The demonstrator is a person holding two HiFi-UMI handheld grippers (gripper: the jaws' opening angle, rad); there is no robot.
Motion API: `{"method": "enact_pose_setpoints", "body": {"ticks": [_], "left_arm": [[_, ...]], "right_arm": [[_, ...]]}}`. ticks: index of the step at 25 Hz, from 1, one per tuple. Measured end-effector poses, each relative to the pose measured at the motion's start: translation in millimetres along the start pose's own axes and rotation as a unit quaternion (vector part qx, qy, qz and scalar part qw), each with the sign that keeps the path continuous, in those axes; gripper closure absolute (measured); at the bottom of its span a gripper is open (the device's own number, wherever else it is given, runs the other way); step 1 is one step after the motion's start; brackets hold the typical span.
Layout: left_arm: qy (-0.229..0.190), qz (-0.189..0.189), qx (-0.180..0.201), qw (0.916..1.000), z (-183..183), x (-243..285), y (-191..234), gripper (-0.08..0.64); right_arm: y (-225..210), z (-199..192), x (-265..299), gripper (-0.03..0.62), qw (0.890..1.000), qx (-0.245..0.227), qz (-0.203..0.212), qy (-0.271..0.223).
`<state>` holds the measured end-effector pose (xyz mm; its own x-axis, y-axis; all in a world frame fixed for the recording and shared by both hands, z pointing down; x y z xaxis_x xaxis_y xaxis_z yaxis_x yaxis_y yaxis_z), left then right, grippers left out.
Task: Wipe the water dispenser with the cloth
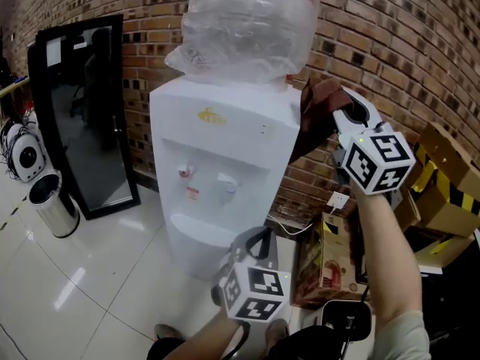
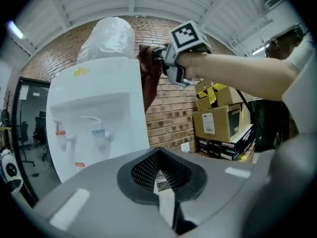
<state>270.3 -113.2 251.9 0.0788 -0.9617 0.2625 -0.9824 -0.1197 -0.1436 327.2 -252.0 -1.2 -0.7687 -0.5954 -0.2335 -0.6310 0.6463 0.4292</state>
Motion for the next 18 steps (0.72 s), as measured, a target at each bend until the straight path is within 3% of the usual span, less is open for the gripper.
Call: {"method": "enact_pose_setpoints", "body": {"ticks": [4, 8, 18], "left_arm": [[-0.004, -0.008, -0.008, 0.9999, 0.0, 2.5, 3.4, 0.560], [-0.011, -0.004, -0.016, 0.9998, 2.6, 6.5, 9.5, 0.560], [-0.004, 0.015, -0.013, 0.9998, -5.7, 16.0, 11.4, 0.560]], "right_arm": [[0.3, -1.1, 44.8, 0.518, 0.999, -0.018, 0.007, 0.038], [8.9, -16.0, 69.6, 0.518, 0.999, -0.010, 0.014, 0.046], [1.0, -48.3, 46.4, 0.518, 0.998, 0.066, -0.007, 0.014]]}}
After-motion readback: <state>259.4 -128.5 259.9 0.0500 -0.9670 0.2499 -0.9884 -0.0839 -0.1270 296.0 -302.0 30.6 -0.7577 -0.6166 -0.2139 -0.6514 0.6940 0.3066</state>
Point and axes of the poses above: the fingertips, and each gripper's own axes: x forward along the fingers, y to its left, z out of its top, the point moved 5 cm from there along -x, backward along the fingers, and after that the axes turned 5 degrees about y, right-handed, at the moved point
